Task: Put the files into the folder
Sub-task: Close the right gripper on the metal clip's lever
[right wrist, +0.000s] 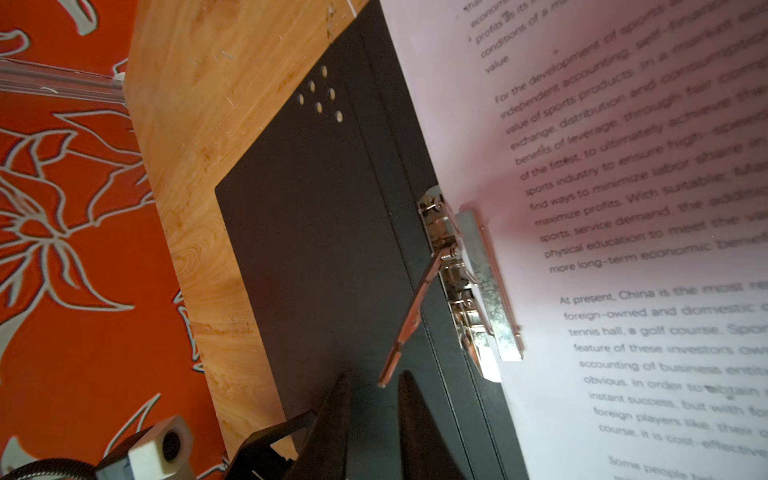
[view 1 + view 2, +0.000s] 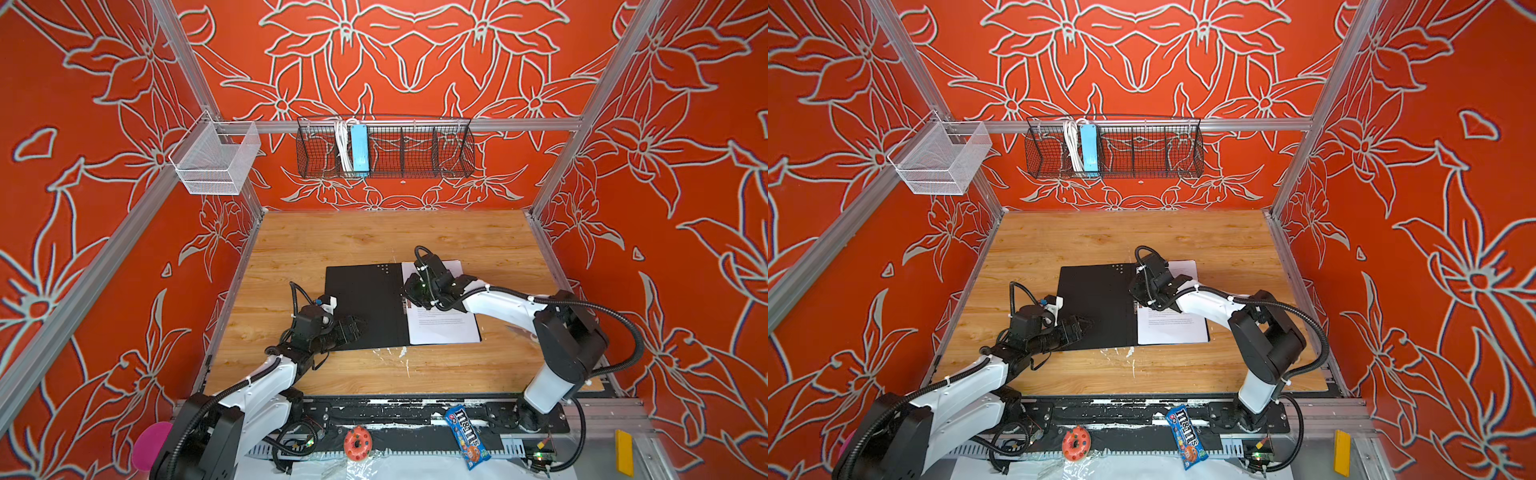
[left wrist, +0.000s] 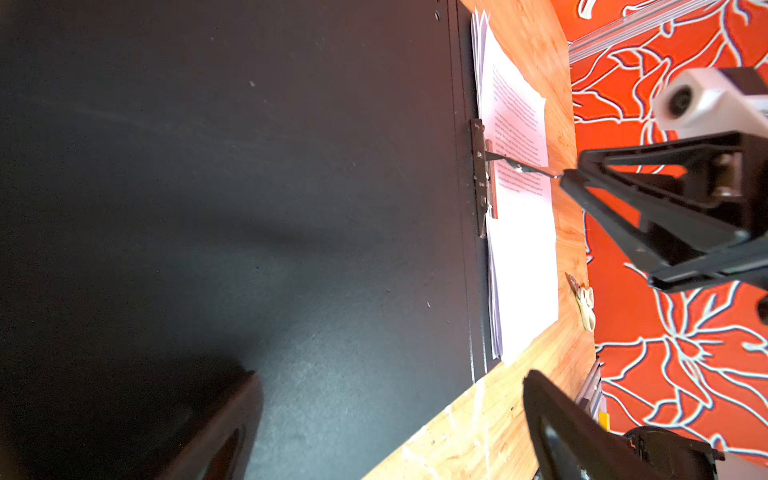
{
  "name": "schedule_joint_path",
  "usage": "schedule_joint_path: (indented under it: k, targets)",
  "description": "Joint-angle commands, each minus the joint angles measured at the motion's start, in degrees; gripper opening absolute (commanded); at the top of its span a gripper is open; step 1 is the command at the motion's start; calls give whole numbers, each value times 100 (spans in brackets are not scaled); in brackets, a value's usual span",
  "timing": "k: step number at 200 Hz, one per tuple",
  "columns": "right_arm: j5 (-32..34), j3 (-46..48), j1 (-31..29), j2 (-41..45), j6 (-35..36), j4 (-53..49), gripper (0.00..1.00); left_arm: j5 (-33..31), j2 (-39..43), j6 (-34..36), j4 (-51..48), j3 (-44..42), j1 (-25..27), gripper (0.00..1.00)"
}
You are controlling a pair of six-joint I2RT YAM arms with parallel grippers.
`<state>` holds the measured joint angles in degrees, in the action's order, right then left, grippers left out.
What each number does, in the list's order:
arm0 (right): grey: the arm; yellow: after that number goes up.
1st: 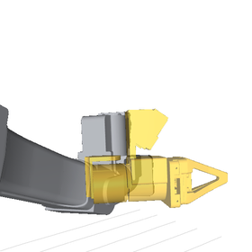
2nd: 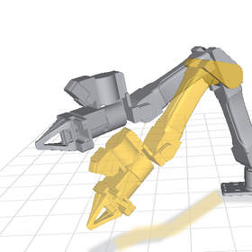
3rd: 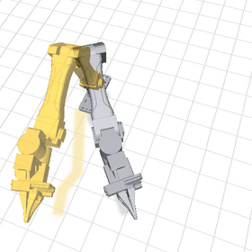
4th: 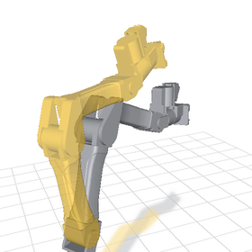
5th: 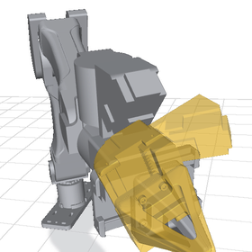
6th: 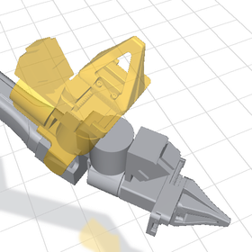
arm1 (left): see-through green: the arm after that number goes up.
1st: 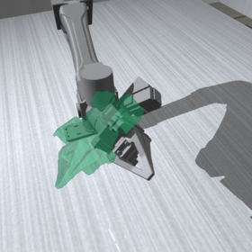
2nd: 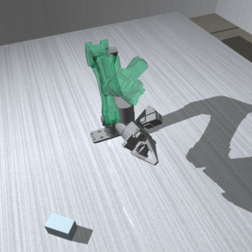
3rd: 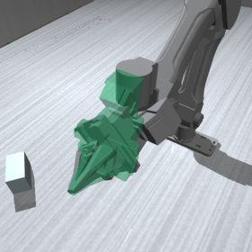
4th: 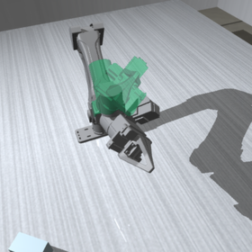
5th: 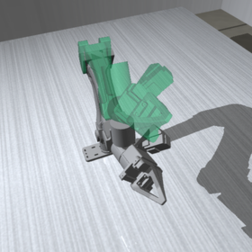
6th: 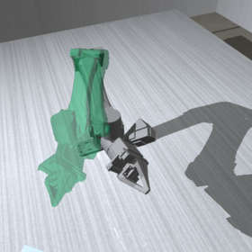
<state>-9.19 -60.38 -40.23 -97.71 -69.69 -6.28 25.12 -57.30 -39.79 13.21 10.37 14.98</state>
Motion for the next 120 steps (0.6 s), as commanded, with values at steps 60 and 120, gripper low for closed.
schedule_joint_path:
  k: [60,120]
  targets:
    - [227,-68,-20,-89,-303,-125,17,76,26,44,-126,-67,-22,98]
    - [354,27,-12,28,-391,-156,11,95,26,49,-135,-73,-22,98]
